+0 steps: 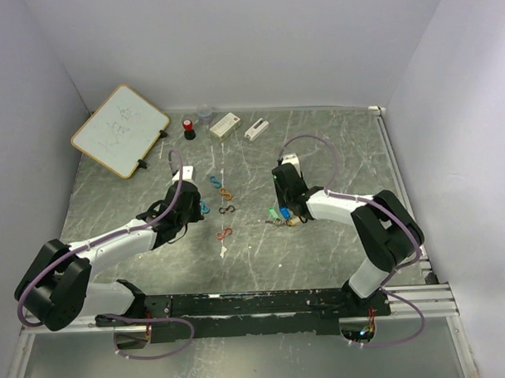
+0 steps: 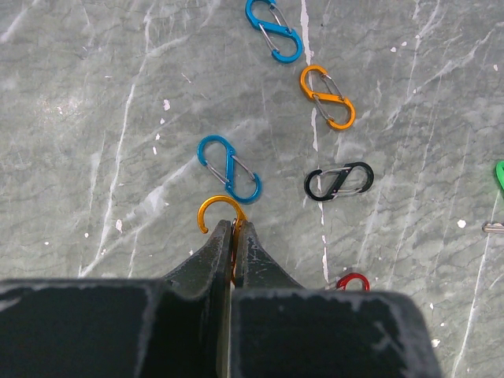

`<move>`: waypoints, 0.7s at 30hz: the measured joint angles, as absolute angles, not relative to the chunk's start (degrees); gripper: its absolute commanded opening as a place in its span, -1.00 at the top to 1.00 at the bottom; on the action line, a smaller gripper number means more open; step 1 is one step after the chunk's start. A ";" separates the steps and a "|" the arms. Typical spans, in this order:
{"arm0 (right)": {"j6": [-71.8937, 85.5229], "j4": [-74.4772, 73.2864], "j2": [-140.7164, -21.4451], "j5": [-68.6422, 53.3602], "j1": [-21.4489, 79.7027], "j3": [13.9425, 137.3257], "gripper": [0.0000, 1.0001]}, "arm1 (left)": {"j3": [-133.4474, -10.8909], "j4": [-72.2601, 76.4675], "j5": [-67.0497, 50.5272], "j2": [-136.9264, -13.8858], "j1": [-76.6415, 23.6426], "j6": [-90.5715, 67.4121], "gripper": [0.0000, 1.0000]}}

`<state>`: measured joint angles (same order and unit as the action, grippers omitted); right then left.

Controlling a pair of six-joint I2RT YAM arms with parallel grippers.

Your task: Put the keys on the keyring

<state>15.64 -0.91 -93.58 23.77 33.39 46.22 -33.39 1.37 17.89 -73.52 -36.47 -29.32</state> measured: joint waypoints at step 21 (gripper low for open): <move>15.59 -0.95 -94.76 23.97 33.39 46.22 0.55 | -33.39 1.23 18.28 -73.52 -36.49 -29.32 0.86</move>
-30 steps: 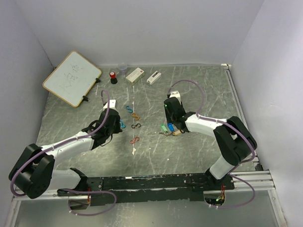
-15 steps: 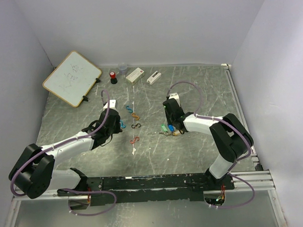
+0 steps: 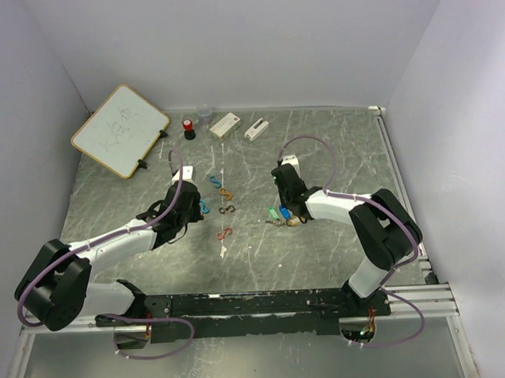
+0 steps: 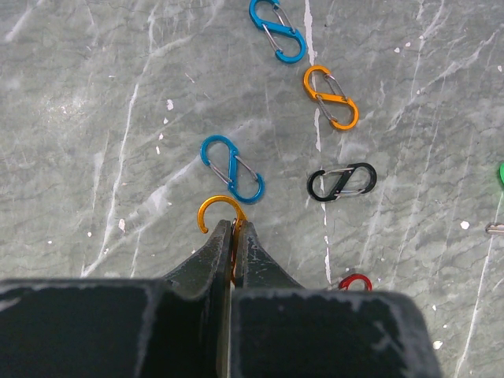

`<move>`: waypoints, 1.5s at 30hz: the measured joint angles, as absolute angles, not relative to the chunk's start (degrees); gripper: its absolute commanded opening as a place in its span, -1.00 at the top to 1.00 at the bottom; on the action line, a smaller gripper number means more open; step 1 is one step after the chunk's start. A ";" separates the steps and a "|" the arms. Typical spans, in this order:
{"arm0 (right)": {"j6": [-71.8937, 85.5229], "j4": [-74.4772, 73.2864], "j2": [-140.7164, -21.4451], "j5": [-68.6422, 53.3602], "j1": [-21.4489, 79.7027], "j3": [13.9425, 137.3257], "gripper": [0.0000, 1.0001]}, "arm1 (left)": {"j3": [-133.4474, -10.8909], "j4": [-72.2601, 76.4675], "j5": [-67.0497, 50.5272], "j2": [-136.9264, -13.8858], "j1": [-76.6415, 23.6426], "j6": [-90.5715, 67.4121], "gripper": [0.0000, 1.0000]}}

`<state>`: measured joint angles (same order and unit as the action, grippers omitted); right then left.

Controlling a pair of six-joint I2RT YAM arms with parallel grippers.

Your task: Put the keys on the keyring

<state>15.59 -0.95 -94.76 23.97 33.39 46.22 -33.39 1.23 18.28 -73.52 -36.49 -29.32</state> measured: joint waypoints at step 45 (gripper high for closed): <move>11.55 12.99 -67.64 5.39 35.70 34.74 1.00 | -42.37 2.17 12.53 -72.53 -39.92 -28.91 0.86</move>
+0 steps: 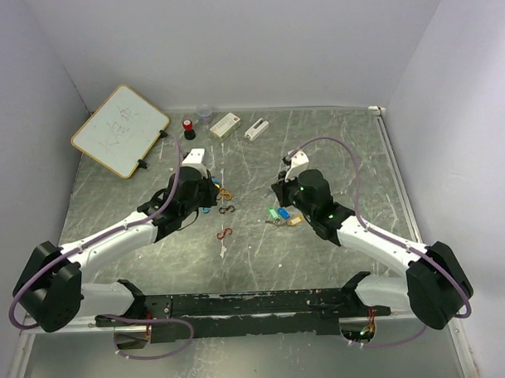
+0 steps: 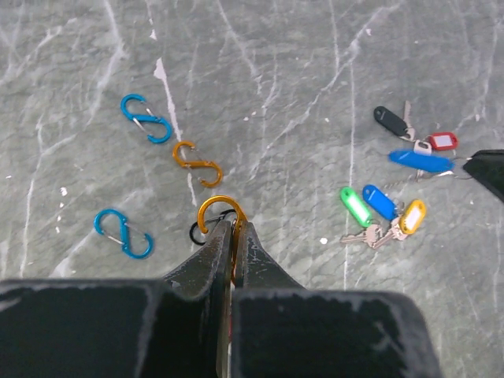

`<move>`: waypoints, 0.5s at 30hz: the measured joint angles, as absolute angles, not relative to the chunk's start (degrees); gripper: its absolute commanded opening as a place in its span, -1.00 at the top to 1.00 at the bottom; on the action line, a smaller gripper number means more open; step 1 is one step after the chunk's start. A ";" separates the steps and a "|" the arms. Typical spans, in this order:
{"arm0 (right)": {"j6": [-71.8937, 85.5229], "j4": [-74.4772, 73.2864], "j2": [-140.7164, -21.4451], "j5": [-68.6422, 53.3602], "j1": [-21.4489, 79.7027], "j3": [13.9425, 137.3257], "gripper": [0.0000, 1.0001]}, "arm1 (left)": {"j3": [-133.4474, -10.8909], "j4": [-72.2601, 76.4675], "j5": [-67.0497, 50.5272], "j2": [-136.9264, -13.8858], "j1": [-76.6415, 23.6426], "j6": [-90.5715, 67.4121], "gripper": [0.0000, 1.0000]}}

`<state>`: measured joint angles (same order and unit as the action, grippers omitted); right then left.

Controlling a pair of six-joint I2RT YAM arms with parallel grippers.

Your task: Put the keys on the keyring

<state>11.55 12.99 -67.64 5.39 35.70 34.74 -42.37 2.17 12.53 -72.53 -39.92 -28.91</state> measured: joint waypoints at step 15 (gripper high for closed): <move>11.97 20.10 -71.24 1.80 41.41 34.70 1.00 | -47.24 5.15 10.26 -79.53 -44.05 -28.99 0.86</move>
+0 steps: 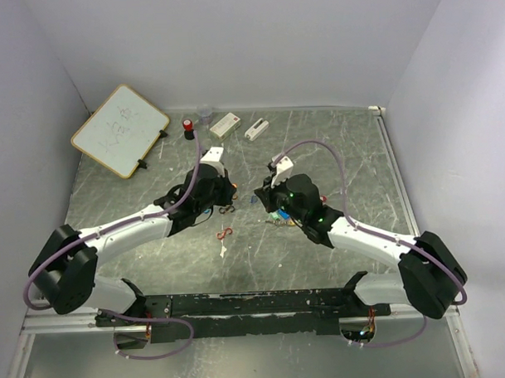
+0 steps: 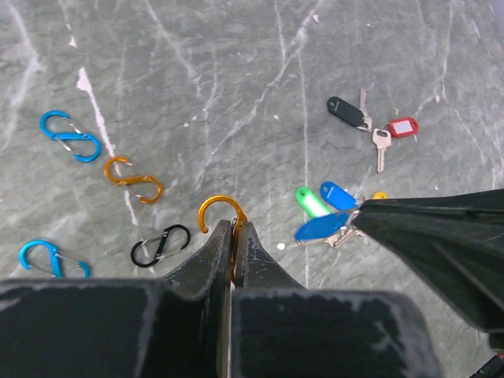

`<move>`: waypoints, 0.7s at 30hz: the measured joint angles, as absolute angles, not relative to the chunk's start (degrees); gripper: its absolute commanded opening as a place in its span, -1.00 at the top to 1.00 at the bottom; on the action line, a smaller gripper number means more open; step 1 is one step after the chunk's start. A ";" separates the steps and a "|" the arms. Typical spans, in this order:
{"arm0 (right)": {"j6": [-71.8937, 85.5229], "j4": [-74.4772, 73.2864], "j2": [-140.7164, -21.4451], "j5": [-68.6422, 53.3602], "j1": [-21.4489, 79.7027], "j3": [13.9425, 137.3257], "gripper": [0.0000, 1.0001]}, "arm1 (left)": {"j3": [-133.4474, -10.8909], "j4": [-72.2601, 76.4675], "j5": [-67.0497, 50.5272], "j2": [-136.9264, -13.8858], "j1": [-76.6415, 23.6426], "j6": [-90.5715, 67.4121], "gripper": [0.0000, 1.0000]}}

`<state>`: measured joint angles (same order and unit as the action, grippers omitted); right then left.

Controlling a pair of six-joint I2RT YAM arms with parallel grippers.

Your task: Put the keys on the keyring

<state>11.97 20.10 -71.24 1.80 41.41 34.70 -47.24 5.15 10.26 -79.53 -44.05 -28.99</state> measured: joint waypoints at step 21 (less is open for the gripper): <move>11.53 22.59 -73.21 2.76 43.92 34.68 1.00 | -51.07 6.22 10.44 -83.85 -48.95 -29.39 0.87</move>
<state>11.53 22.59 -73.21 2.76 43.92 34.68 -51.07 6.22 10.44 -83.85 -48.95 -29.39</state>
